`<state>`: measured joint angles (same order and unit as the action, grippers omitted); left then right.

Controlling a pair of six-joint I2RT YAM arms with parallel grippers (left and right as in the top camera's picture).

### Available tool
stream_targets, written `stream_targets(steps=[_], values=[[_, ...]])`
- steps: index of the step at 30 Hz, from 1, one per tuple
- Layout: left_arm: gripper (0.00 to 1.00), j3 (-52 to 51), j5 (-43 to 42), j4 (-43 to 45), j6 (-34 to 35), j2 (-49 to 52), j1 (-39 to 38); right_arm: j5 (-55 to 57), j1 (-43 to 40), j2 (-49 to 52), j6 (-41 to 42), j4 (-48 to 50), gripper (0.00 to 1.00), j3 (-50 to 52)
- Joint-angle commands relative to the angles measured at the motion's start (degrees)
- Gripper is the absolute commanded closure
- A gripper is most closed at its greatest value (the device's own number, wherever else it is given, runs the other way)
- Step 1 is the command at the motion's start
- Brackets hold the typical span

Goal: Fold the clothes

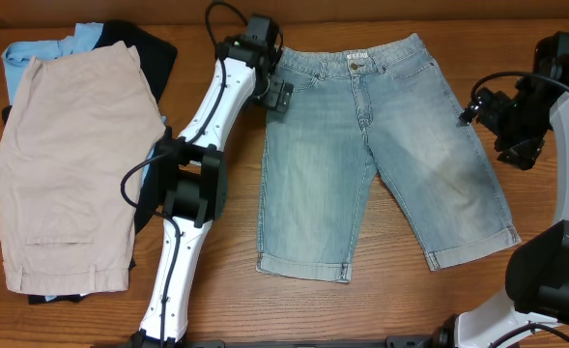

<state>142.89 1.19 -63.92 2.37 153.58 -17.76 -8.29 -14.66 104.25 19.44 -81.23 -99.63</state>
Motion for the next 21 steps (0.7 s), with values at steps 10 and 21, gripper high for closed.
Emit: stream_targets(steps=[10,21], values=[[0.00,-0.3,5.0,-20.0,9.6,3.2,9.1,1.4,6.4,-0.3,0.1,2.5,0.00,0.3],[0.00,3.4,4.9,-29.3,7.5,2.8,11.3,0.6,16.5,0.5,0.7,15.0,0.00,8.5]])
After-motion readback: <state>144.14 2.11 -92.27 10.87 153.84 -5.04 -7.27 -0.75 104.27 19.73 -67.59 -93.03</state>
